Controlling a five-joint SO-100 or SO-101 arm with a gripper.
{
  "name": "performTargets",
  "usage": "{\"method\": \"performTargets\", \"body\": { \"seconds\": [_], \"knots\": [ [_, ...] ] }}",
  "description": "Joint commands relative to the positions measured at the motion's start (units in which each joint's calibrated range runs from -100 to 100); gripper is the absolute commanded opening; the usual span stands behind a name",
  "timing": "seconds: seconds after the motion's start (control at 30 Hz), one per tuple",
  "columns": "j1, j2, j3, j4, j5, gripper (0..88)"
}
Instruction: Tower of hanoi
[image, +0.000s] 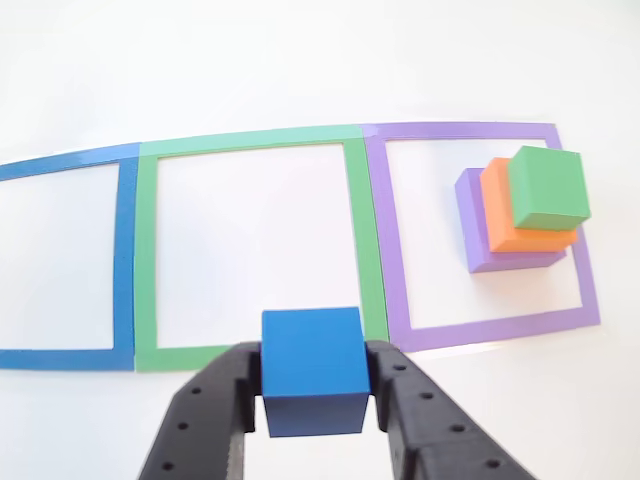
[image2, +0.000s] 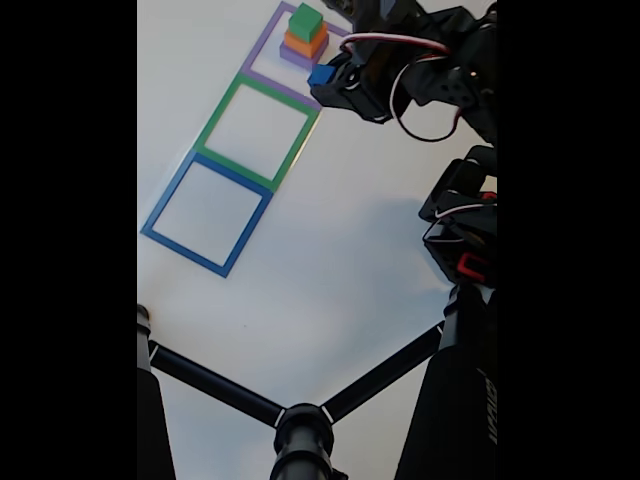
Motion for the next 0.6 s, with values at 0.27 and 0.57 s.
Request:
{"method": "performTargets", "body": {
  "seconds": [0.27,0.57],
  "knots": [
    [-3.82,13.93,32.16,-60.08,0.36,1.9],
    [-3.43,35.24,38.62,-92.96,0.36,2.0]
  ]
}}
